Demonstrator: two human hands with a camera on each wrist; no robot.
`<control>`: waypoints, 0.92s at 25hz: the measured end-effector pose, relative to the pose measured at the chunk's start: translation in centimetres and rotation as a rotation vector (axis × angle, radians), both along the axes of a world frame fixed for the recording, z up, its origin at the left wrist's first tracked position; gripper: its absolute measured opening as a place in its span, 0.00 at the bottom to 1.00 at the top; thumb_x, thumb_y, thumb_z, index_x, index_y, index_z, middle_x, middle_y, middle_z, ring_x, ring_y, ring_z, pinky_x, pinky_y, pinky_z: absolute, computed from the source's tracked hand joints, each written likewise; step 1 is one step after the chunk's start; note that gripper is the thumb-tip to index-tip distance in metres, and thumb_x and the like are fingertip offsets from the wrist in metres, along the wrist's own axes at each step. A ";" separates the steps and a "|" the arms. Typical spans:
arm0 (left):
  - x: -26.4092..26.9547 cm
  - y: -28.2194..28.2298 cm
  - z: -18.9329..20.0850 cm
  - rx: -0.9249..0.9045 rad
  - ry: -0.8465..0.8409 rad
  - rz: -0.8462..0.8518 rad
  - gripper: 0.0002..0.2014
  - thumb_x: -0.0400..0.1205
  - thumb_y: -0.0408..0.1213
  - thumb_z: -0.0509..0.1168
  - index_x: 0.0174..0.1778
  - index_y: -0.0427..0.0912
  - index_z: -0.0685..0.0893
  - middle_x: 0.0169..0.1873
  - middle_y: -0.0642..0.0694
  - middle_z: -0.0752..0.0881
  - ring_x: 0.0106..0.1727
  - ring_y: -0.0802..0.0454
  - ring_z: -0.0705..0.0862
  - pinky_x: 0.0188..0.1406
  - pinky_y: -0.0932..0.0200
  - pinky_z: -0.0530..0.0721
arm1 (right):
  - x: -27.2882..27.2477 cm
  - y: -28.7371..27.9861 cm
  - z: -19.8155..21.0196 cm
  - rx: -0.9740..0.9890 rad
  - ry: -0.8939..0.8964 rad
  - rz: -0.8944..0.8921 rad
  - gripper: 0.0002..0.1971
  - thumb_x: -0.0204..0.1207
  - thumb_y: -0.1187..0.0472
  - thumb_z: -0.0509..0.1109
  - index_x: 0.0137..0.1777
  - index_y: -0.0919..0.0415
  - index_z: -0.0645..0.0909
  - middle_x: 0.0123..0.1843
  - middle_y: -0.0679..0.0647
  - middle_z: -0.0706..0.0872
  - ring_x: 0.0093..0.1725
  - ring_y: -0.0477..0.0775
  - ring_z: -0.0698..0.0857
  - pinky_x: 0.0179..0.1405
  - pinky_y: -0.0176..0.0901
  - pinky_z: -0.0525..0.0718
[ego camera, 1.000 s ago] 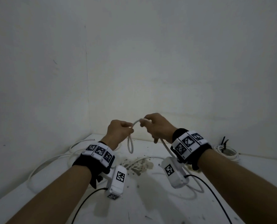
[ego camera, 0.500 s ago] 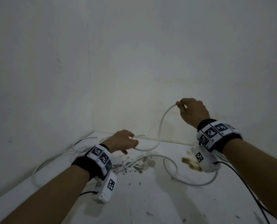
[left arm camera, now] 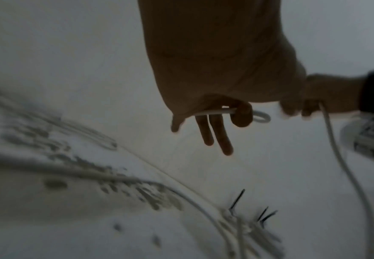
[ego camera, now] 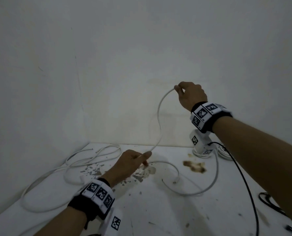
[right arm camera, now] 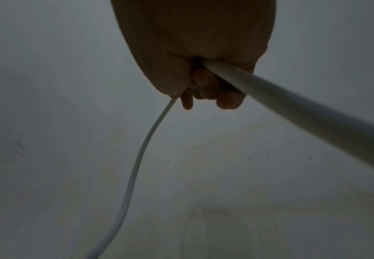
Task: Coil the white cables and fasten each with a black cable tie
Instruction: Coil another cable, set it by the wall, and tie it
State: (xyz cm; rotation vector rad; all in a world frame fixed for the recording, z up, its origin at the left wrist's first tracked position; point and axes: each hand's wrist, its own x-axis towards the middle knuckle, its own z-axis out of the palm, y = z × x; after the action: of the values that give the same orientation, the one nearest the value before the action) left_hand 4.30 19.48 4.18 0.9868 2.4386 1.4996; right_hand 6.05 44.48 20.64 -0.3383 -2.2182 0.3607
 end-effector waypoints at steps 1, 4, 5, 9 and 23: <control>0.4 0.1 0.5 0.132 -0.158 -0.017 0.31 0.73 0.66 0.66 0.21 0.39 0.79 0.19 0.49 0.76 0.25 0.50 0.76 0.42 0.56 0.76 | -0.1 0.2 -0.3 0.016 -0.010 -0.018 0.20 0.88 0.43 0.57 0.61 0.55 0.85 0.57 0.63 0.88 0.53 0.70 0.86 0.45 0.53 0.82; 1.1 -0.6 2.8 0.723 -0.755 -0.275 0.27 0.81 0.53 0.65 0.23 0.50 0.58 0.18 0.51 0.57 0.23 0.53 0.55 0.29 0.57 0.57 | 0.1 0.5 -1.7 0.091 -0.097 -0.074 0.21 0.88 0.43 0.56 0.62 0.56 0.85 0.57 0.64 0.88 0.54 0.70 0.86 0.47 0.54 0.82; 1.0 -1.0 3.6 0.897 -0.818 -0.337 0.25 0.83 0.51 0.61 0.25 0.51 0.57 0.18 0.52 0.55 0.22 0.54 0.53 0.28 0.58 0.54 | -0.2 0.7 -2.7 0.088 -0.159 -0.067 0.21 0.88 0.43 0.56 0.63 0.55 0.85 0.58 0.64 0.88 0.56 0.70 0.86 0.50 0.54 0.82; -0.6 -1.2 6.6 1.263 -0.798 -0.306 0.20 0.88 0.48 0.52 0.29 0.49 0.65 0.21 0.54 0.63 0.17 0.58 0.60 0.21 0.63 0.56 | 0.0 -1.2 -7.2 0.197 -0.634 0.145 0.21 0.85 0.39 0.59 0.60 0.51 0.87 0.62 0.58 0.87 0.57 0.63 0.86 0.56 0.51 0.86; -3.8 -1.2 8.1 1.240 -0.766 0.271 0.09 0.85 0.34 0.47 0.39 0.45 0.66 0.35 0.45 0.85 0.34 0.50 0.82 0.23 0.62 0.74 | 4.2 -8.4 -11.6 -0.106 -0.270 0.508 0.19 0.90 0.54 0.52 0.54 0.68 0.79 0.49 0.63 0.87 0.50 0.65 0.86 0.53 0.57 0.83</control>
State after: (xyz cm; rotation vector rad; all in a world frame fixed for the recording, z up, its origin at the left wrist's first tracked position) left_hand 0.47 18.31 12.24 0.0001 1.0014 2.8134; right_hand 10.26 36.12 9.01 0.1395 -2.5430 0.7425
